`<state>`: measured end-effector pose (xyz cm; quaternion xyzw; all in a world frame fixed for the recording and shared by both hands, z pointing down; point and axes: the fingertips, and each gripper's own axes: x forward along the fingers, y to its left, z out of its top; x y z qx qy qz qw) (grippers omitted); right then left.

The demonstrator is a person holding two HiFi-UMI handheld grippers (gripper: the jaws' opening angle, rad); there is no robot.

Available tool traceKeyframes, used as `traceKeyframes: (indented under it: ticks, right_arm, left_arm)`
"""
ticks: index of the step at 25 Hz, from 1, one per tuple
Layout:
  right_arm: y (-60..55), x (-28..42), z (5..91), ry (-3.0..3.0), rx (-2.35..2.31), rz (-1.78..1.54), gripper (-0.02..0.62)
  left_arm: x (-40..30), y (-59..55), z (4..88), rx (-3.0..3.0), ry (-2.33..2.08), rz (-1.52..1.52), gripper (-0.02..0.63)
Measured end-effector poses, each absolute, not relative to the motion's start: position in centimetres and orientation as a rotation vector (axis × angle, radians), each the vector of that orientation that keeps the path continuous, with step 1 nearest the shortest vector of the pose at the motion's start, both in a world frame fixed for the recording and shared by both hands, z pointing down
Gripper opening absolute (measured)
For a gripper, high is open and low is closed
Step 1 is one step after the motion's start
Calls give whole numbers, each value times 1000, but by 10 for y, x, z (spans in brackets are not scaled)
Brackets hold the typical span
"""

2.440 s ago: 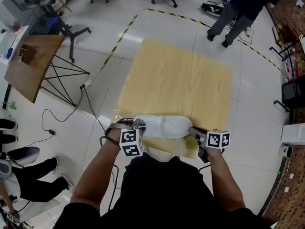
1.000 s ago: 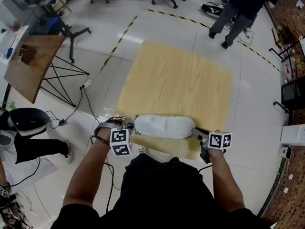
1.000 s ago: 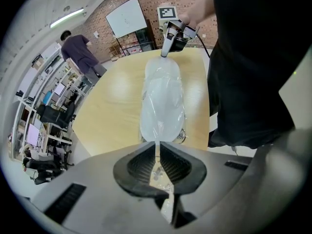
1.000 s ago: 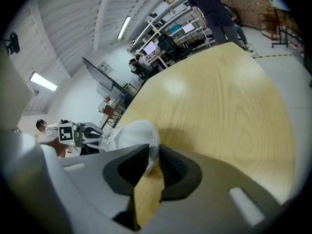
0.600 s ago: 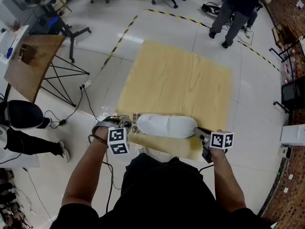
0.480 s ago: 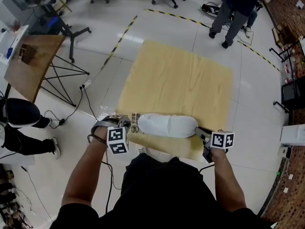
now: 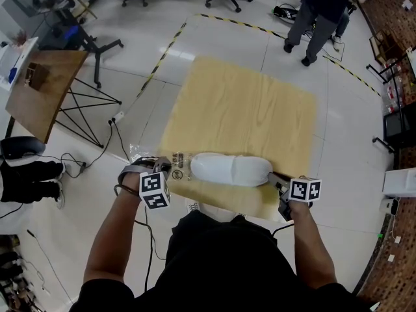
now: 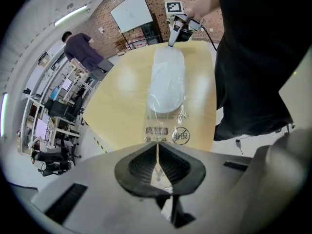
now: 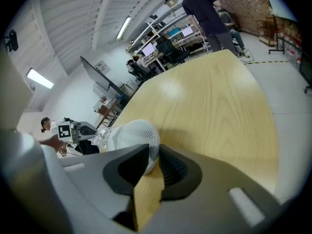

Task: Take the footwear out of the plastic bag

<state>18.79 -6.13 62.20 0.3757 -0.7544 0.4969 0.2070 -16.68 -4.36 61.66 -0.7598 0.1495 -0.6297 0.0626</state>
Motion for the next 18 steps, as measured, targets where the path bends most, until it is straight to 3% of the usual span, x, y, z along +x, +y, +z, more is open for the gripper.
traceKeyframes:
  ticks: [18]
  right_arm:
    - [-69,202,626,-2051,1008,1278,69]
  left_arm:
    - [-213,-59,608,-2190,523,-1979,11]
